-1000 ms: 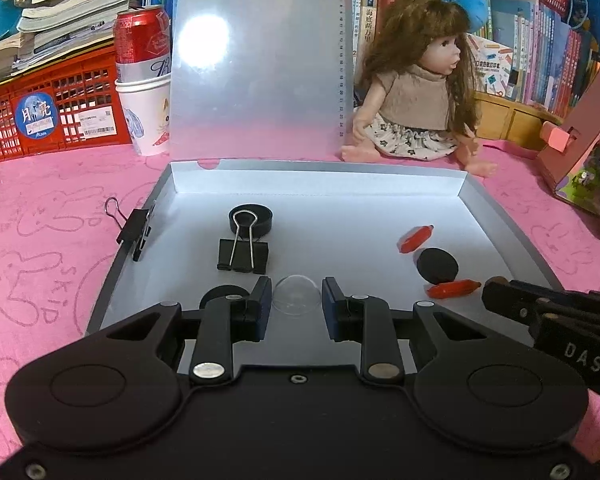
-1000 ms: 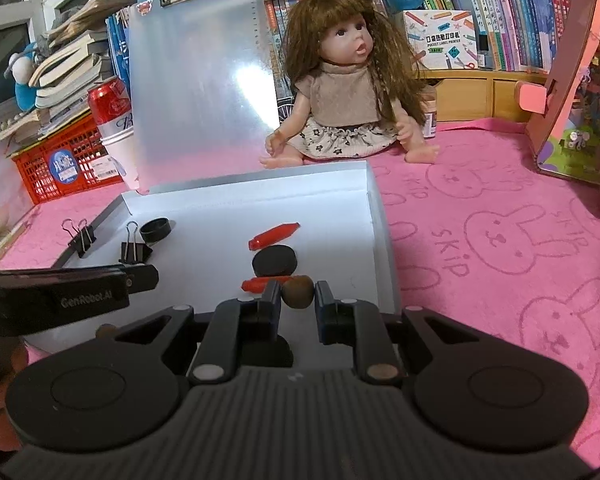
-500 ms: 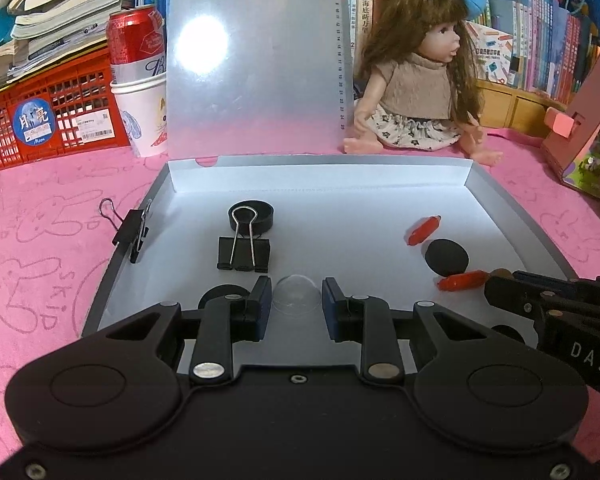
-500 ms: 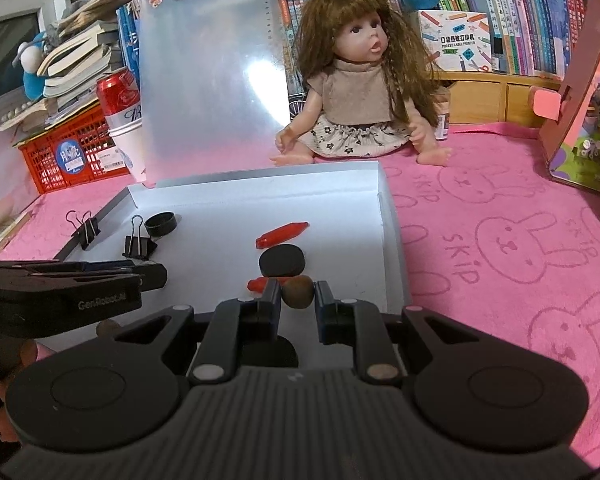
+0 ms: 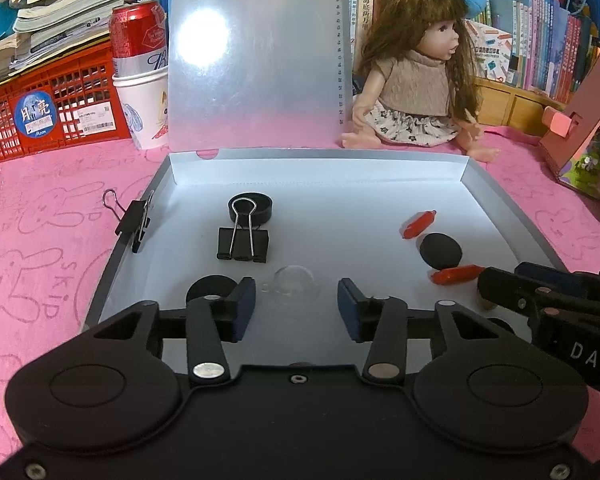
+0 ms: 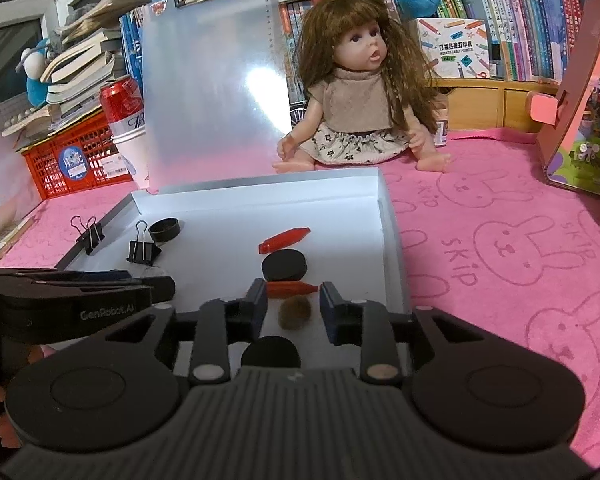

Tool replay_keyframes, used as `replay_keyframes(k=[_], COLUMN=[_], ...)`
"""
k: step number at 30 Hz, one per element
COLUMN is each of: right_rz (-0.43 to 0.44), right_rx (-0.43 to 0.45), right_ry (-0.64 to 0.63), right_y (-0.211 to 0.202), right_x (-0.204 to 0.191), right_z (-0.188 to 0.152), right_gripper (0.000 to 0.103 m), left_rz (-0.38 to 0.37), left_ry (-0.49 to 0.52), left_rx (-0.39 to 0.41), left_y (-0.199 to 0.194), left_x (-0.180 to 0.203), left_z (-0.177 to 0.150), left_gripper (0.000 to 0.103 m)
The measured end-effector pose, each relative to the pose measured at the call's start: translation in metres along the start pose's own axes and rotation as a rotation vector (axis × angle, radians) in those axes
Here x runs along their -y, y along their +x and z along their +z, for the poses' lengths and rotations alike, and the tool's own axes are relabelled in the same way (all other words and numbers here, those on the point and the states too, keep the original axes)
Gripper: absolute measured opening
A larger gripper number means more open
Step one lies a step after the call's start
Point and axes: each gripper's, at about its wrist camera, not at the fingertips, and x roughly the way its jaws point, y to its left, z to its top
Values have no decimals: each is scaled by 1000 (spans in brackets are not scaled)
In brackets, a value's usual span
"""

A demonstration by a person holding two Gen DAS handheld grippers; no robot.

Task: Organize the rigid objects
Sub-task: 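Lower both grippers into the box and open them to release cap and walnut, then withdraw both open grippers from the box toward the blue clips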

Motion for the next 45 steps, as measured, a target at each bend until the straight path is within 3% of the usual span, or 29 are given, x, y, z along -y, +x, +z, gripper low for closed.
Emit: replay_keyframes(k=[2, 8, 24, 32, 45], right_rz=[1, 3, 25, 46, 88], right_rx=[11, 30, 102, 120, 146], right_ry=[0, -2, -100, -112, -185], right_y=[-3, -13, -60, -80, -119], right_x=[1, 2, -11, -17, -31], right_z=[0, -1, -18, -31, -69], right_gripper=[62, 71, 87, 94, 96], left_rz=[-3, -3, -33, -59, -102], left_ry=[1, 36, 91, 80, 54], left_rx=[6, 51, 104, 96, 87], left_y=[-4, -23, -76, -95, -127], left_x=[0, 3, 3, -6, -22], left_z=[0, -4, -30, -46, -81], left_gripper=[48, 58, 79, 80, 80])
